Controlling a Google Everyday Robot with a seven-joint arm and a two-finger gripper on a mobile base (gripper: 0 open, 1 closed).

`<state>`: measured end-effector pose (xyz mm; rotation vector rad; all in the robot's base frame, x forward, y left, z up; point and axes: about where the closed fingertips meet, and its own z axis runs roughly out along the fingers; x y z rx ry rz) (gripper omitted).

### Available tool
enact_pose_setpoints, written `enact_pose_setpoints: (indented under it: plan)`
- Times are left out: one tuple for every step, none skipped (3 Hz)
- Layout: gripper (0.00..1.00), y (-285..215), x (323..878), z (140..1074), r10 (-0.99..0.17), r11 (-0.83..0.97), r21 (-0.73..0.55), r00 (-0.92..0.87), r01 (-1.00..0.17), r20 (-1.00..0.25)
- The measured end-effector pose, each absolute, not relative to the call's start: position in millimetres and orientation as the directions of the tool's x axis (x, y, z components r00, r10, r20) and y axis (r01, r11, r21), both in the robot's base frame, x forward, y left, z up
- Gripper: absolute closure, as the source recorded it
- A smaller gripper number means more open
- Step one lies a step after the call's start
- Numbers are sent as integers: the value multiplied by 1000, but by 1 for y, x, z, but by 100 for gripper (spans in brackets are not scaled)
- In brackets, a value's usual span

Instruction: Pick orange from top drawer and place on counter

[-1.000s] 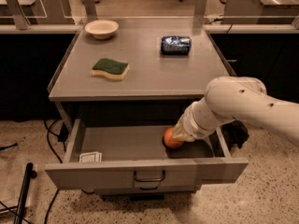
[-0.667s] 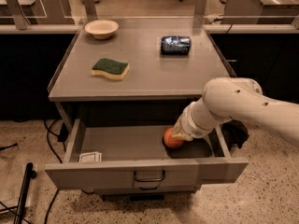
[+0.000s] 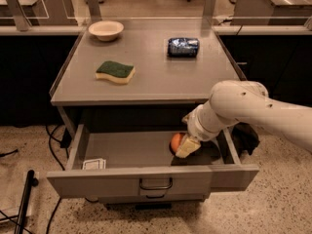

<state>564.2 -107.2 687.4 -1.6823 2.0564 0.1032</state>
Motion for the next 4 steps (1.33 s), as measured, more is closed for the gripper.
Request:
enact_pose_setpoints:
  plan:
    - [30, -107, 577, 680, -903, 257, -234, -146, -938, -404]
    - [26, -109, 586, 669, -902, 271, -223, -166, -936, -398]
    - [26, -113, 590, 653, -903, 287, -198, -195, -937, -384]
    - [26, -119, 587, 637, -905, 300, -167, -224, -939, -362]
